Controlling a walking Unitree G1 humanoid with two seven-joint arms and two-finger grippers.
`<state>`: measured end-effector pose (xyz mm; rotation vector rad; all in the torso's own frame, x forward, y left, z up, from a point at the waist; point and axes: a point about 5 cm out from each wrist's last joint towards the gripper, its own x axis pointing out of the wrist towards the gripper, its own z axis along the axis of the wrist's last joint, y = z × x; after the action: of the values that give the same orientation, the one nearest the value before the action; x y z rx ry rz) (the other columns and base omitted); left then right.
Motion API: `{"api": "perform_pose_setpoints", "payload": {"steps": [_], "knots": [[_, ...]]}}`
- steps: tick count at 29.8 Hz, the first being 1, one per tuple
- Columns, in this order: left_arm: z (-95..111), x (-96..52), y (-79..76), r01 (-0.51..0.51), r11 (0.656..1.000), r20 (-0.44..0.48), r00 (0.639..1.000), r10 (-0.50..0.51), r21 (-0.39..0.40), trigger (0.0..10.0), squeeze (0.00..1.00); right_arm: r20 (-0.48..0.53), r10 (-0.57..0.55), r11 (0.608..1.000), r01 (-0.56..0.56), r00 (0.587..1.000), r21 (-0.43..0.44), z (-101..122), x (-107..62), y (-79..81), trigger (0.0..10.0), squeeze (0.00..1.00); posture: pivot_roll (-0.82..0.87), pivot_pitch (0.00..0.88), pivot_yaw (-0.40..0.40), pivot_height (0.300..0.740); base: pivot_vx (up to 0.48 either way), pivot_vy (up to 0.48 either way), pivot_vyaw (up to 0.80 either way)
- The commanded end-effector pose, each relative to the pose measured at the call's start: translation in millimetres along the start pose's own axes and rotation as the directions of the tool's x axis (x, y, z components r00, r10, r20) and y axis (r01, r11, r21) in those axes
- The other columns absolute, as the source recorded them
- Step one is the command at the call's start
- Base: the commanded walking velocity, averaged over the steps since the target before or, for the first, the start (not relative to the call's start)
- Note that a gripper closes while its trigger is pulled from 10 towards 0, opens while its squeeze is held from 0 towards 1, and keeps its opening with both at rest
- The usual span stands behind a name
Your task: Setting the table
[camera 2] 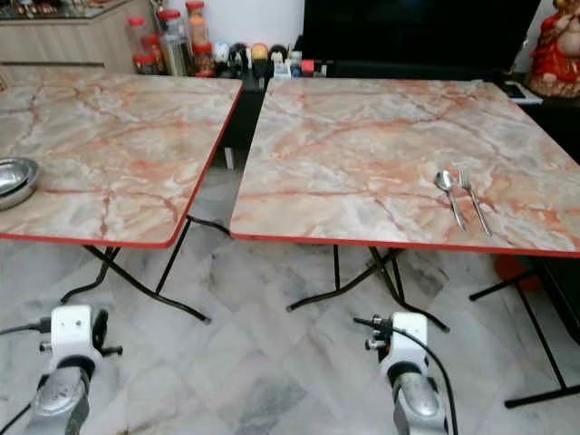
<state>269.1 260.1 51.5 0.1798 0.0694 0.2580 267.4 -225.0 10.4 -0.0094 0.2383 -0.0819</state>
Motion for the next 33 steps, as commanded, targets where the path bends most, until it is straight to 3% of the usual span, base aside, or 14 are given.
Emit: {"api": "perform_pose_setpoints", "payload": {"steps": [1,7,9,10,11,12,15,19,23,27,29,31,32,33], "knots": [[21.8,10.9,3.0,-0.025,1.0,0.066,0.997,0.025,-0.007,10.0,0.0,0.106,-0.009,1.0,0.009,0.994,0.006,27.1,10.6,-0.5,10.0,0.0,0.02,0.0,-0.013,0.728,0.0,0.0,0.0],[62.8,26.7,1.5,-0.013,1.0,0.199,0.98,0.011,0.011,10.0,0.0,0.235,0.045,0.999,-0.044,0.971,-0.01,70.1,28.2,14.3,10.0,0.0,0.04,0.0,-0.025,0.728,0.0,0.0,0.0],[77.1,33.0,-3.1,0.006,1.0,0.238,0.971,-0.011,0.02,10.0,0.0,0.269,0.069,0.998,-0.068,0.961,-0.013,84.2,34.5,22.3,10.0,0.0,0.04,0.0,-0.036,0.728,0.0,0.0,0.0],[89.4,37.5,-7.9,0.027,0.996,0.273,0.961,-0.048,0.083,10.0,0.0,0.292,0.094,0.996,-0.091,0.952,-0.023,95.6,38.9,30.5,10.0,0.0,0.05,0.0,-0.038,0.728,0.0,0.0,0.0],[105.5,42.0,-10.1,0.028,0.997,0.317,0.947,-0.048,0.068,10.0,0.0,0.328,0.119,0.993,-0.12,0.937,-0.019,109.0,42.6,40.2,10.0,0.0,0.05,0.0,-0.041,0.728,0.0,0.0,0.0],[105.5,42.0,-10.1,0.028,0.997,0.317,0.947,-0.048,0.068,10.0,0.0,0.328,0.119,0.993,-0.12,0.937,-0.019,109.0,42.6,40.2,10.0,0.0,0.05,0.0,-0.041,0.728,0.0,0.0,0.0],[130.4,47.6,-20.7,0.055,0.998,0.375,0.926,-0.048,-0.008,10.0,0.0,0.378,0.152,0.987,-0.158,0.913,-0.016,131.1,48.3,57.2,10.0,0.0,0.05,0.0,-0.045,0.728,0.0,0.0,0.0],[143.6,54.2,-40.5,0.08,0.986,0.382,0.924,-0.018,-0.147,10.0,0.0,0.431,0.182,0.978,-0.209,0.883,0.014,153.9,53.1,79.0,10.0,0.0,0.06,0.0,-0.053,0.728,0.0,0.0,0.0],[156.4,53.7,-63.5,0.142,0.969,0.401,0.915,-0.051,-0.202,10.0,0.0,0.476,0.219,0.963,-0.268,0.852,0.037,171.2,52.0,98.1,10.0,0.0,0.07,0.0,-0.06,0.728,0.0,0.0,0.0],[159.6,53.0,-68.3,0.159,0.965,0.407,0.911,-0.063,-0.207,10.0,0.0,0.484,0.226,0.958,-0.283,0.845,0.046,174.2,51.4,102.0,10.0,0.0,0.07,0.0,-0.06,0.728,0.0,0.0,0.0],[170.3,50.1,-88.3,0.239,0.916,0.406,0.909,-0.094,-0.322,10.0,0.0,0.509,0.258,0.927,-0.359,0.821,0.11,184.0,48.7,120.4,10.0,0.0,0.08,0.0,-0.063,0.728,0.0,0.0,0.0],[174.1,50.2,-93.8,0.262,0.878,0.395,0.914,-0.093,-0.401,10.0,0.0,0.515,0.265,0.908,-0.39,0.815,0.151,187.5,47.9,127.9,10.0,0.0,0.08,0.0,-0.062,0.728,0.0,0.0,0.0],[174.1,50.2,-93.8,0.262,0.878,0.395,0.914,-0.093,-0.401,10.0,0.0,0.515,0.265,0.908,-0.39,0.815,0.151,187.5,47.9,127.9,10.0,0.0,0.08,0.0,-0.062,0.728,0.0,0.0,0.0],[178.1,51.4,-96.3,0.27,0.823,0.377,0.923,-0.074,-0.499,10.0,0.0,0.524,0.259,0.878,-0.424,0.811,0.223,193.0,47.0,136.2,10.0,0.0,0.08,0.0,-0.061,0.728,0.0,0.0,0.0]]}}
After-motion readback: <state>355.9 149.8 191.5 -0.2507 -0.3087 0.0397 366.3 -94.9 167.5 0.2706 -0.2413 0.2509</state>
